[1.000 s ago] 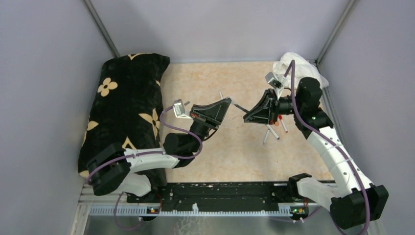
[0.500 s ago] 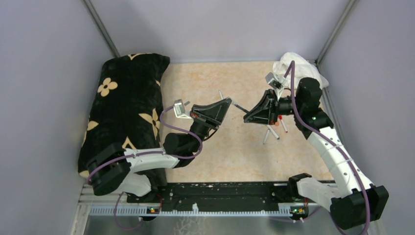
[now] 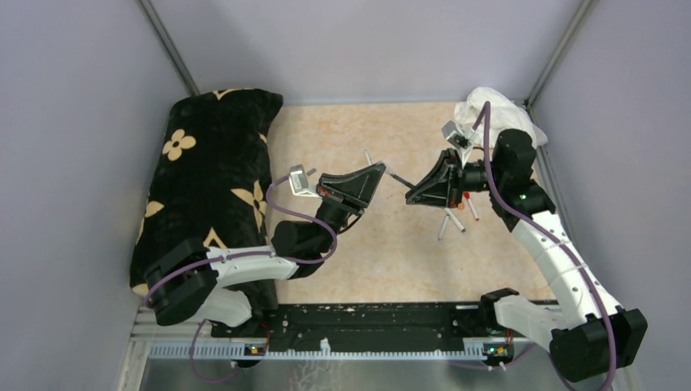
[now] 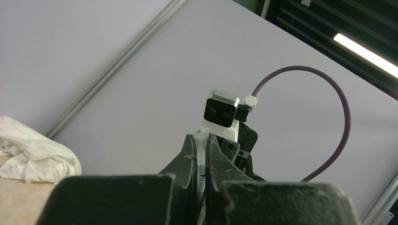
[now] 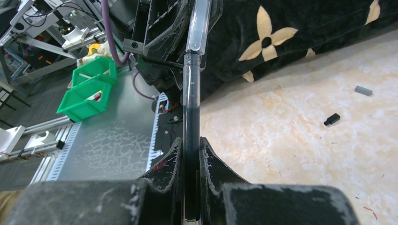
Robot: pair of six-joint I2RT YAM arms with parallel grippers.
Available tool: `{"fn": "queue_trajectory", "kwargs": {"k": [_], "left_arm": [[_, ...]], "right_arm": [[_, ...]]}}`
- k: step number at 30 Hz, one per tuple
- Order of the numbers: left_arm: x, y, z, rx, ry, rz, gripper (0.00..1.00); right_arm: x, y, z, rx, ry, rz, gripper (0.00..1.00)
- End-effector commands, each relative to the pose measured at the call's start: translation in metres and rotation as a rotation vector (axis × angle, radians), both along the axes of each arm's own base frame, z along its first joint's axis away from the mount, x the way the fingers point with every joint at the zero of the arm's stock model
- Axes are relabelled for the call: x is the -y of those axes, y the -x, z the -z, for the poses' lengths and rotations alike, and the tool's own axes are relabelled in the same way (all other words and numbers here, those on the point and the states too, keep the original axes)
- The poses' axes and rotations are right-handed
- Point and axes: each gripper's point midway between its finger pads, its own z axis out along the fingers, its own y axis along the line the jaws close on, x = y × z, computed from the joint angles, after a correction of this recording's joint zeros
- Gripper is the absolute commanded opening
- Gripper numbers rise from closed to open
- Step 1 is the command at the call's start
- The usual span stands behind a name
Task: Insert the pens into the pen caps
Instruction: Insert the pen cap onto the pen.
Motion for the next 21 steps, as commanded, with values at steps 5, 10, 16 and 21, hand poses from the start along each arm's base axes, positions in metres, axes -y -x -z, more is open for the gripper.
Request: {"fn": "queue_trajectory", "kwargs": {"k": [5,10,16,21], "left_arm": [[-0.019,-0.004,-0.02,0.045,0.063,-0.061,0.0],[-0.015,-0.004,-0.02,0.047,0.057,-0.049,0.0],[-0.008,-0.003,-0.017,0.035,0.06,-0.01,0.0],[-0.004,-0.001,-0.015,0.029,0.072,0.024,0.0]], "right_arm": [[0.002,0.017,-0.015,0.088,-0.019,-0.054,0.0],[0.001,0.016,-0.016,0.087,-0.019,-0.051,0.0],[0.0,0.014,-0.017,0.089,-0.019,-0.048,0.0],[-0.001,0.011,-0.016,0.087,-0.019,-0.041,0.0]]}}
